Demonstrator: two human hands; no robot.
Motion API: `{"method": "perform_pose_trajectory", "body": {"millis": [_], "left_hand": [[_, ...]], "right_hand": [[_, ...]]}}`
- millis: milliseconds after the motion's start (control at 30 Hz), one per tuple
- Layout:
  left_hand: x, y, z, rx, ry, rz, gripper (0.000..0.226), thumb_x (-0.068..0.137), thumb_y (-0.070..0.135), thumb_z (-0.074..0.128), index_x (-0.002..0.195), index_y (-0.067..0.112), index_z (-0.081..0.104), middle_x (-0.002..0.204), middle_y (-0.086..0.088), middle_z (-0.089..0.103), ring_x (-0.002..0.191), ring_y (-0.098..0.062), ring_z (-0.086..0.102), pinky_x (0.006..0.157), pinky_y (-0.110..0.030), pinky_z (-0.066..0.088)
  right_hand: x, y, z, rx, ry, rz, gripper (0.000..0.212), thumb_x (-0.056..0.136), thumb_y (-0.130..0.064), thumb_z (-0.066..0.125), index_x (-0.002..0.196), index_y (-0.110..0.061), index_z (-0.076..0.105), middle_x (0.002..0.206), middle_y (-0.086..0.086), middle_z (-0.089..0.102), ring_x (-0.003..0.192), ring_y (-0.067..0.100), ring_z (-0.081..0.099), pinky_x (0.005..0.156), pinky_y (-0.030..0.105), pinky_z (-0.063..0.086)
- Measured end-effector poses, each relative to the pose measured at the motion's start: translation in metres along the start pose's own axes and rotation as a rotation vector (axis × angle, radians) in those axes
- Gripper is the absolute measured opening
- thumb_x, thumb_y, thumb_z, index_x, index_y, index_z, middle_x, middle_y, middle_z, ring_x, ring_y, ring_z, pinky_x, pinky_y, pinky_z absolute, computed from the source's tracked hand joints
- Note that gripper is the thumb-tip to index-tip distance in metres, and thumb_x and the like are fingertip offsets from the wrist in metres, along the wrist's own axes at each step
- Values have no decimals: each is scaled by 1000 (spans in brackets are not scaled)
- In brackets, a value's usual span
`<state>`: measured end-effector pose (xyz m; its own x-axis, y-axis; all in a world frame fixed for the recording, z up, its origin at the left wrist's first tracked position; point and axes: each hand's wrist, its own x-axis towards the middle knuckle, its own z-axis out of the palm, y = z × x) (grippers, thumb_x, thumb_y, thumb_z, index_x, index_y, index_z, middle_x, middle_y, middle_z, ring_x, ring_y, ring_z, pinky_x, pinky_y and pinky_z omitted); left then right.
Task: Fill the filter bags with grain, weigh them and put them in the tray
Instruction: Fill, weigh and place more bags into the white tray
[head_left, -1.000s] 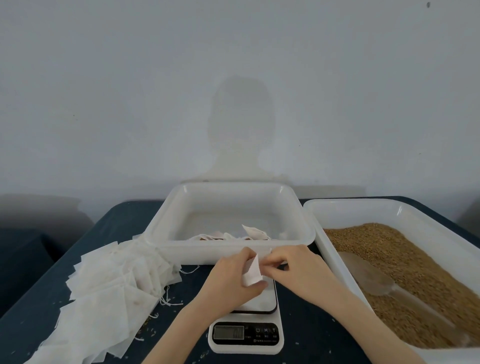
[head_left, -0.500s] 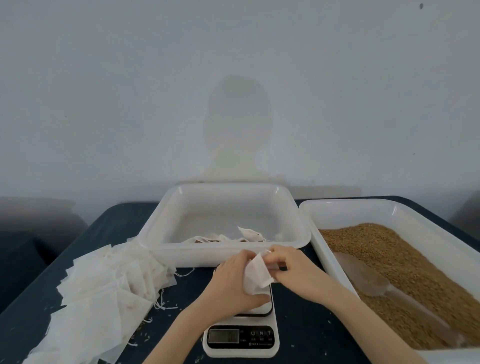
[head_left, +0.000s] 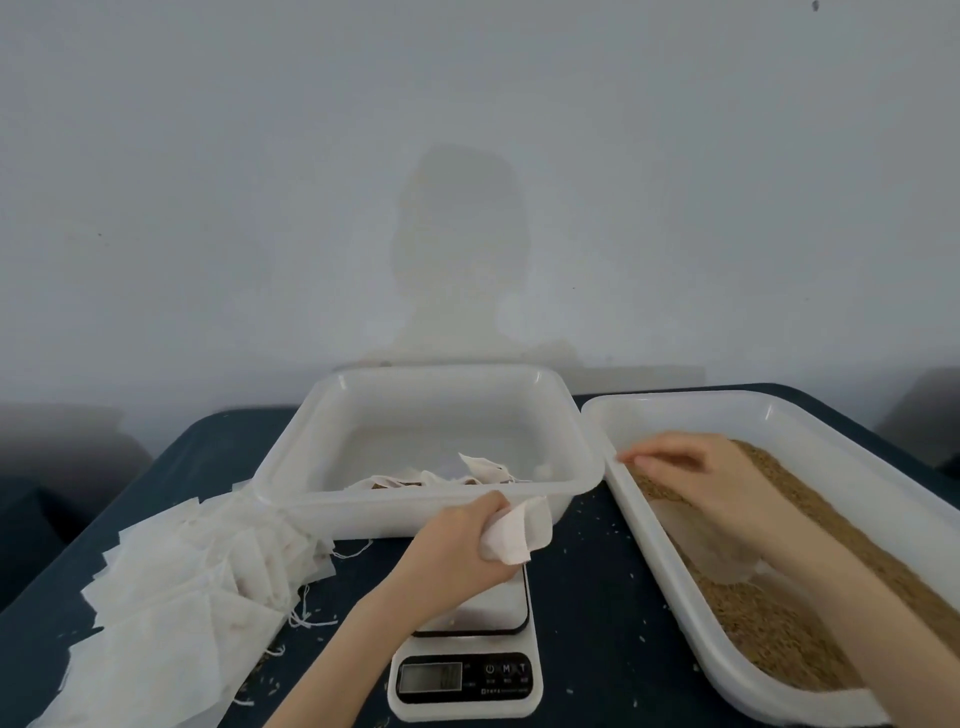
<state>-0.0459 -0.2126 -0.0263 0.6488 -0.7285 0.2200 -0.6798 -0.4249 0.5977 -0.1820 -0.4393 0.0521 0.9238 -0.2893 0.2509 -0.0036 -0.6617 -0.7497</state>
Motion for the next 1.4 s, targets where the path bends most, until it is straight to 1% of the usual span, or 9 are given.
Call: {"method": "perform_pose_trajectory", "body": {"millis": [133,200,333,633,900,1033,1200,1300,1400], "left_hand": [[12,12,5,28,16,43,27,75,41,69,84,36,45,76,16,56,74,8,52,56,-11,38],[19,20,11,54,38,50,32,74,44,70,87,36,42,77,17,54,74,4,50,56,-11,36],[34,38,30,99,32,72,37,74,51,66,93,37,37,82,16,54,77,-6,50,59,-21,35],[46,50,52,127,-12,99,40,74,51,66,89,44,30,78,18,53,70,0,51,52,-11,32],[45,49,51,153,-20,78,38,73,54,64,92,43,34,83,19,55,70,2,51,53,-10,34],[44,49,53,155,-26,80,37,74,54,64,95,42,36,86,18,57,73,-1,52,54,-12,36],[40,49,50,144,-33,61,37,73,54,66,95,41,39,85,19,57,74,3,53,56,-13,39],[39,49,49,126,-33,45,35,73,52,66,92,39,39,85,17,58,76,3,54,57,-14,39],[38,49,47,110,-41,37,35,73,50,67,91,39,39,85,16,57,75,1,54,58,-15,39]], "right_hand": [[-9,58,-43,-661,-54,259,13,90,-41,61,102,-45,65,111,-18,68,92,-4,60,85,23,52],[-15,86,-49,-841,-202,408,34,89,-52,58,118,-36,62,121,-14,64,100,1,60,91,26,52],[-29,105,-48,-850,-393,479,43,83,-61,60,116,-33,58,112,-14,64,93,1,61,79,20,54],[-26,124,-57,-795,-327,434,36,80,-25,66,114,-35,56,109,-10,55,91,7,57,80,27,53],[-17,134,-90,-963,-183,427,33,87,-15,58,69,-42,66,71,-11,63,67,6,62,51,20,45],[-22,137,-91,-700,-389,411,52,82,-2,61,77,-53,67,80,-14,71,74,8,66,69,26,58],[-25,142,-91,-377,-543,382,56,72,6,66,102,-41,72,79,-14,72,68,6,57,74,27,53],[-26,148,-92,-125,-511,369,54,73,7,64,114,-28,71,102,8,72,84,20,62,91,41,53],[-26,153,-95,202,-467,407,54,73,12,62,117,-17,70,118,5,68,106,28,64,91,37,54]]}}
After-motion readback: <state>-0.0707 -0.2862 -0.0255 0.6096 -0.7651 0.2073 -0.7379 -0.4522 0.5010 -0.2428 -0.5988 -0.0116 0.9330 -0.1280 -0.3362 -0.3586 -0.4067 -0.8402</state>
